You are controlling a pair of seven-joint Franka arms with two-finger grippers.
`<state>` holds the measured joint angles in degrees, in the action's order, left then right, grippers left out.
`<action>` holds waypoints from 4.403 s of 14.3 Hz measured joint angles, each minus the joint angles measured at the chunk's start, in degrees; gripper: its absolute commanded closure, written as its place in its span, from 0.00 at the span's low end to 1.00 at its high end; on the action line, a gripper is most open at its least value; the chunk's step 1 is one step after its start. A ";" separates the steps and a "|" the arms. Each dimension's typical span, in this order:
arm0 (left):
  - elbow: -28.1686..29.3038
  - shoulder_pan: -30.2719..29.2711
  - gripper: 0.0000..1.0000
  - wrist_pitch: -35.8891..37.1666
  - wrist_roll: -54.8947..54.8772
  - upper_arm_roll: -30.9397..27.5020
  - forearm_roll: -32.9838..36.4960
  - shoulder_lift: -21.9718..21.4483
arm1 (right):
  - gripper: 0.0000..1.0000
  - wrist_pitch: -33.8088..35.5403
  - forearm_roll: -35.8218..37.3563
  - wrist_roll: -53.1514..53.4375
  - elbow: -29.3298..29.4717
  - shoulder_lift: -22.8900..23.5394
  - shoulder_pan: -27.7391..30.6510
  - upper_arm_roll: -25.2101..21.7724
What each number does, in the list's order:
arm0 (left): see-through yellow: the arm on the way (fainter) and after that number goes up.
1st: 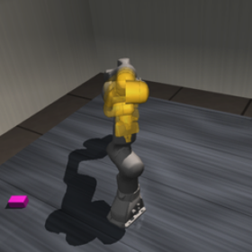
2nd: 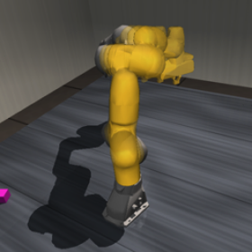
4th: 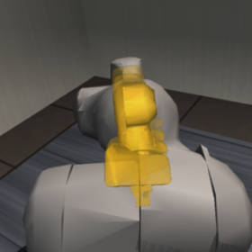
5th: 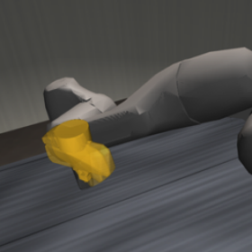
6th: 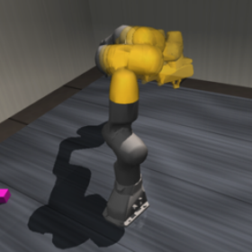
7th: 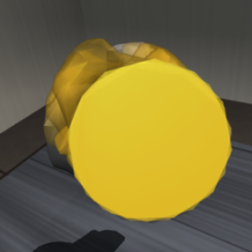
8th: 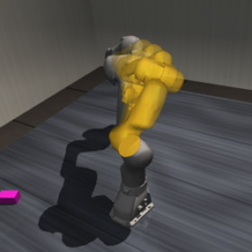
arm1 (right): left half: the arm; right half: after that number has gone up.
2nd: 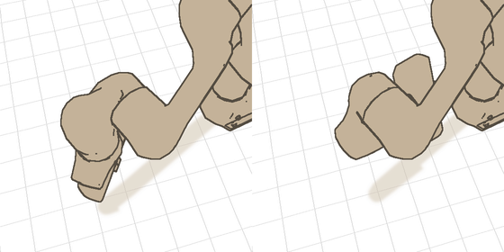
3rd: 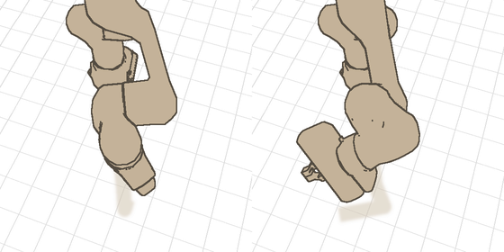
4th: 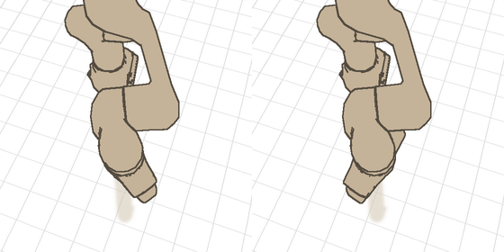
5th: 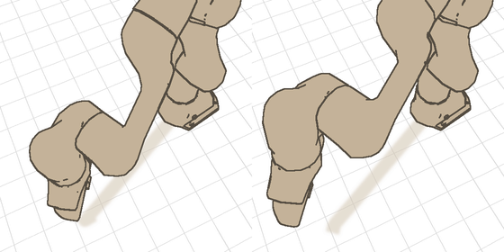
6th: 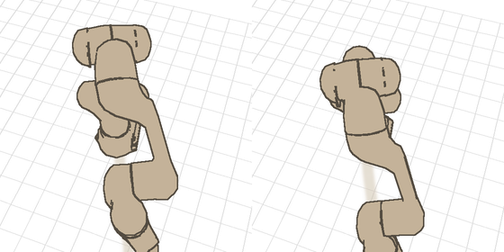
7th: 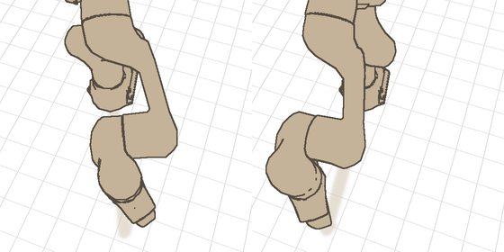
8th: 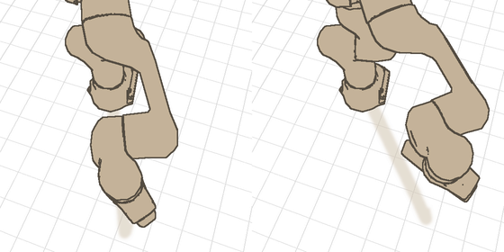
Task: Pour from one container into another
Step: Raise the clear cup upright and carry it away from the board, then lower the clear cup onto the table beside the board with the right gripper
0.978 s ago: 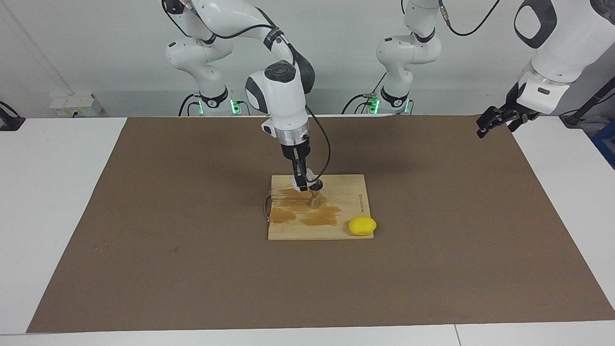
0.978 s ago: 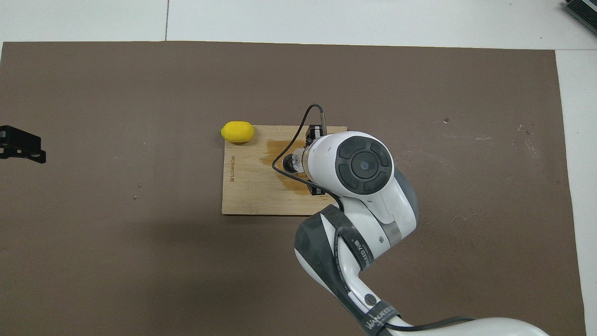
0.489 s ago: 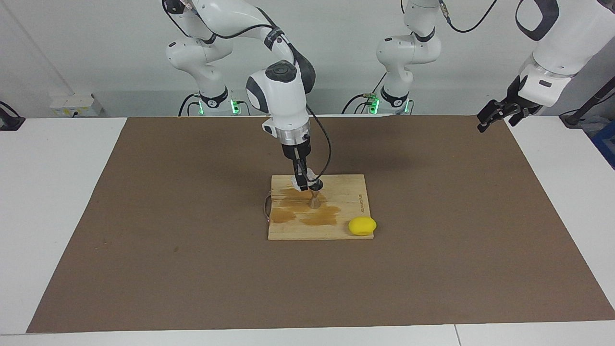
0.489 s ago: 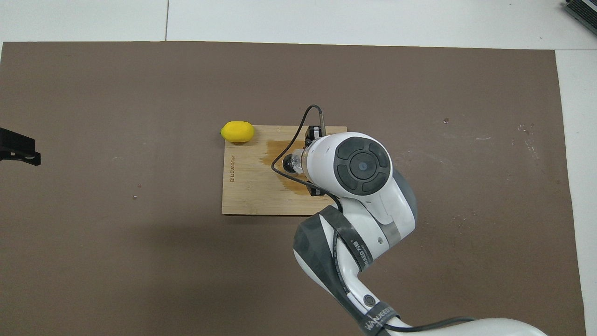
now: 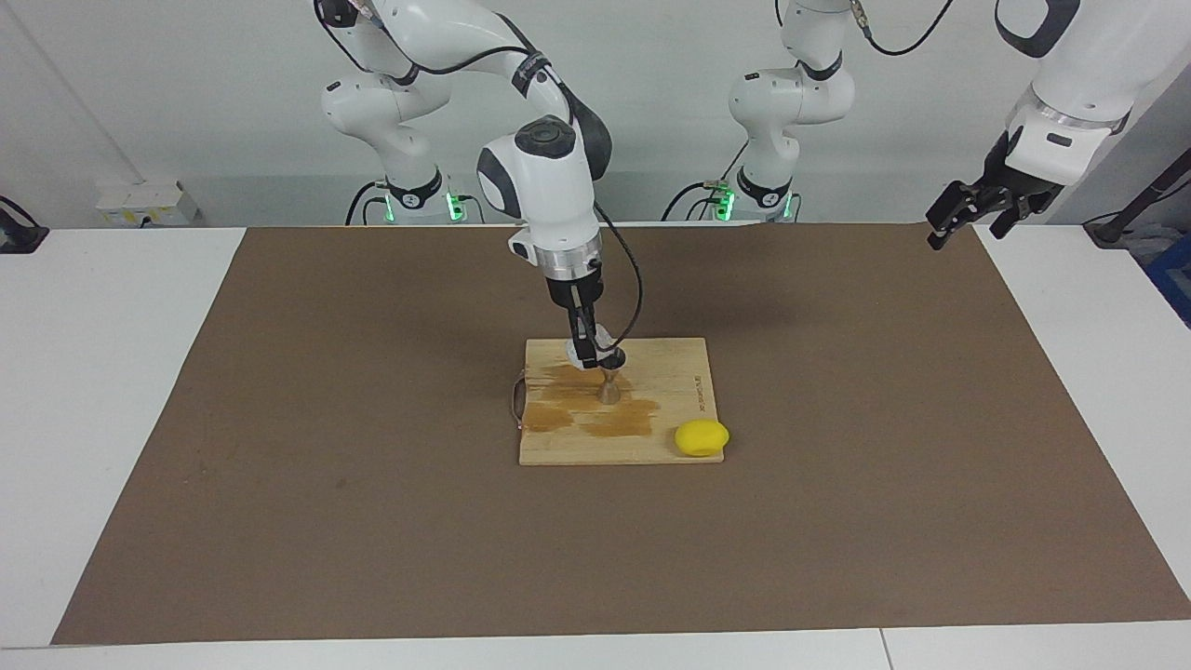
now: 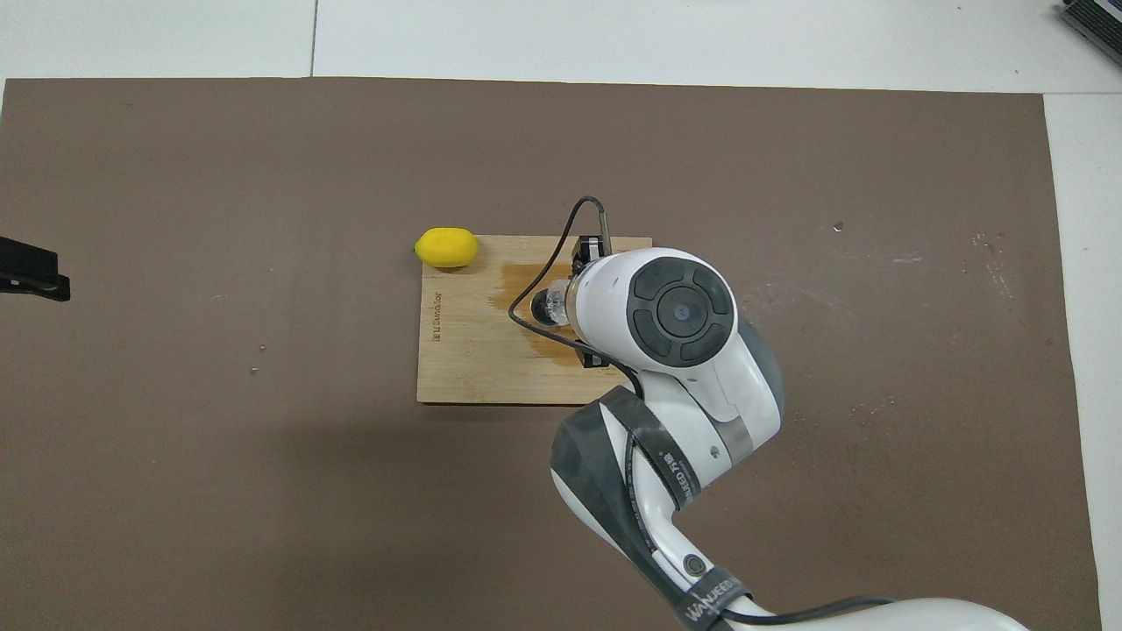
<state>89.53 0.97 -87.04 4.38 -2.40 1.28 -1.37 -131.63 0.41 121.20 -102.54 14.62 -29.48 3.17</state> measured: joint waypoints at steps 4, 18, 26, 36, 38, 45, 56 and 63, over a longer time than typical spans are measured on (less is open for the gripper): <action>0.01 0.17 0.00 -0.20 -0.08 1.21 0.00 0.00 | 1.00 0.05 -3.00 -0.12 0.36 -0.69 1.22 -0.01; -0.12 0.20 0.00 -1.17 -0.21 4.68 0.48 0.00 | 1.00 1.82 -46.12 -31.87 -0.11 -2.79 17.14 -0.21; -0.25 1.71 0.00 -1.18 -0.38 4.97 1.47 -0.01 | 1.00 18.05 -55.51 -50.41 -3.31 -4.38 34.52 -0.29; -0.32 1.69 0.00 -0.36 -0.38 4.69 1.50 -0.12 | 1.00 27.10 -64.61 -63.52 -8.13 -0.70 49.06 -0.29; -0.28 1.69 0.00 -0.29 -0.38 4.68 1.50 -0.12 | 1.00 27.10 -67.68 -66.63 -8.41 2.07 49.22 -0.18; -0.27 1.67 0.00 0.13 -0.37 4.63 1.50 -0.12 | 1.00 27.01 -76.40 -74.86 -8.57 9.54 43.73 0.27; -0.27 1.66 0.00 0.15 -0.37 4.54 1.50 -0.12 | 1.00 25.96 -79.20 -84.43 -14.99 11.41 43.94 -0.04; -0.27 1.66 0.00 0.15 -0.24 4.59 1.50 -0.12 | 1.00 23.03 -79.05 -84.74 -16.03 11.39 44.38 -0.12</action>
<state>89.26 2.63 -86.90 4.14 2.18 2.78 -1.49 -108.59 -78.64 36.47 -118.57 26.01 14.89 3.05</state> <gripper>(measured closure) 0.000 0.489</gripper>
